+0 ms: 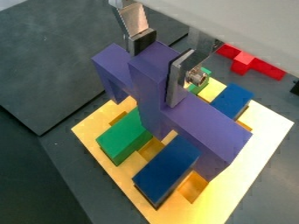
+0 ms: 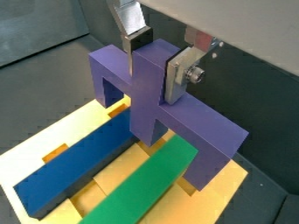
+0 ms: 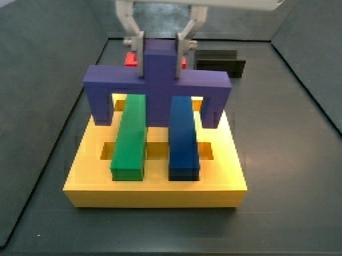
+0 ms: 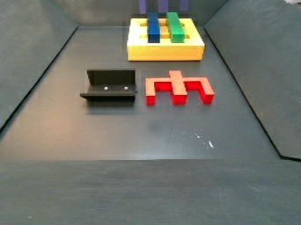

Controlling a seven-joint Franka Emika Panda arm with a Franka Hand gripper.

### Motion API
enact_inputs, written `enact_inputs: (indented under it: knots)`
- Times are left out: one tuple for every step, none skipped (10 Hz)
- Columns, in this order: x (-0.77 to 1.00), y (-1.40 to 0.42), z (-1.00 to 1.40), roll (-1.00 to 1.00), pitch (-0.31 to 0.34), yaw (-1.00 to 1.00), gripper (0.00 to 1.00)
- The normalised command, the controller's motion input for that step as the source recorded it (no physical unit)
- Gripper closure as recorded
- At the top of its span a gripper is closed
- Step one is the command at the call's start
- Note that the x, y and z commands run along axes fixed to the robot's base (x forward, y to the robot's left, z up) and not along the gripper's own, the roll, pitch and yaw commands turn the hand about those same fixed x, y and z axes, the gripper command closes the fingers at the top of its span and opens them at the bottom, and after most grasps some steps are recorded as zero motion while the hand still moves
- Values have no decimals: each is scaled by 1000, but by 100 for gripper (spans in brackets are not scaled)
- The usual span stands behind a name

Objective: Pick up the purple object. Move up. Place the purple object on the fixture. Regrasp the purple object. Move to above the board. Insert the purple object.
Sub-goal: Insert the purple object.

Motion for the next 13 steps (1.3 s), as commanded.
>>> enact_inputs:
  knots:
    - [-431, -91, -231, -37, -434, 0, 100]
    - [-280, -17, -349, -57, -447, 40, 100]
    - [-51, 0, -374, -66, -330, 94, 100]
    - [0, -54, -151, 0, -37, 49, 100]
    - [186, -80, -63, 0, 43, 29, 100]
    - [291, -57, -66, 0, 67, 3, 100]
    - [371, -34, -51, 0, 86, 0, 100]
    - [386, -3, -31, 0, 94, 0, 100]
    - [80, 0, -229, 46, 19, 0, 100]
    - [-126, 17, -320, 149, 24, -83, 100]
    - [-289, 0, -266, 156, 50, -174, 100]
    - [-294, 0, -240, 134, 19, -151, 100]
    - [-306, 0, -277, 144, 7, -129, 100]
